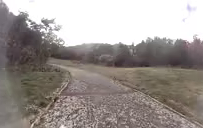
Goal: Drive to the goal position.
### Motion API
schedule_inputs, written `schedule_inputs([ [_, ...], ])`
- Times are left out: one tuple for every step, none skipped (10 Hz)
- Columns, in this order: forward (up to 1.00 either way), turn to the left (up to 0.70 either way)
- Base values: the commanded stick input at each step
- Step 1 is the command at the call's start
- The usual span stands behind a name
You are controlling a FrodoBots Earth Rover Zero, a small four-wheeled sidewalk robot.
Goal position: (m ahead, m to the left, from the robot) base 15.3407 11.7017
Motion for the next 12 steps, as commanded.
schedule_inputs([
  [0.30, 0.00],
  [0.30, 0.00],
  [0.30, 0.00],
  [0.30, 0.00],
  [0.30, 0.00],
  [0.30, 0.00],
  [0.30, 0.00],
  [0.30, 0.00],
  [0.30, 0.00],
  [0.30, 0.00],
  [0.30, 0.00],
  [0.30, 0.00],
])
